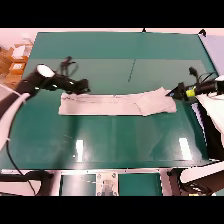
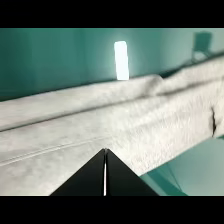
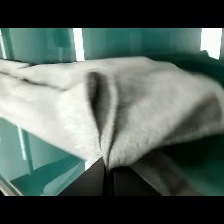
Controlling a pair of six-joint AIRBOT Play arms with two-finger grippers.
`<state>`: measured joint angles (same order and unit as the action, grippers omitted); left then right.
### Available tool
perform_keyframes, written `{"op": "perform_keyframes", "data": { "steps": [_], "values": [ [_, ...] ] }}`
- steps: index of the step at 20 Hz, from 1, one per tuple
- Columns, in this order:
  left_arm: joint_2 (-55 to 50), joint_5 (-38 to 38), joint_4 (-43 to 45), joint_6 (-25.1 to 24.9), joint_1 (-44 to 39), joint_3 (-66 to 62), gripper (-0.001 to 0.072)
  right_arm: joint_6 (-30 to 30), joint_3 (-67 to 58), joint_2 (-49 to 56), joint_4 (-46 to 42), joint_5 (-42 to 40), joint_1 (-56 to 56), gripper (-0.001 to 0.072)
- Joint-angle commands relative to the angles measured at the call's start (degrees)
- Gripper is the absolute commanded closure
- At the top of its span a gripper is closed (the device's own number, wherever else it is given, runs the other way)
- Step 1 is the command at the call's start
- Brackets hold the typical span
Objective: Fold the shirts.
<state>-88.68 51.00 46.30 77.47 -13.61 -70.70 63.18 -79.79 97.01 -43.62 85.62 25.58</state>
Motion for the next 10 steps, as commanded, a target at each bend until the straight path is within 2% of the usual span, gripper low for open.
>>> {"op": "perform_keyframes", "data": {
  "steps": [1, 4, 7, 10],
  "values": [
    [-4.17, -9.68, -1.07, 0.07, -11.74, -0.02, 0.0685, 5.11, -6.75, -5.42, 0.20, 7.93, -1.14, 0.0702],
    [-11.56, -16.04, -5.99, 0.11, -18.08, -3.72, 0.0685, 7.58, -9.92, -9.75, 0.22, 10.47, -3.23, 0.0701],
    [-20.50, -13.46, -8.22, 1.09, -20.65, -14.47, 0.0685, 8.70, -11.02, -12.55, 0.20, 10.49, -5.14, 0.0702],
    [-27.08, -10.64, -8.33, 5.05, -22.16, -23.19, 0.0685, 10.19, -11.08, -13.38, 0.39, 11.41, -6.56, 0.0702]
  ]
}}
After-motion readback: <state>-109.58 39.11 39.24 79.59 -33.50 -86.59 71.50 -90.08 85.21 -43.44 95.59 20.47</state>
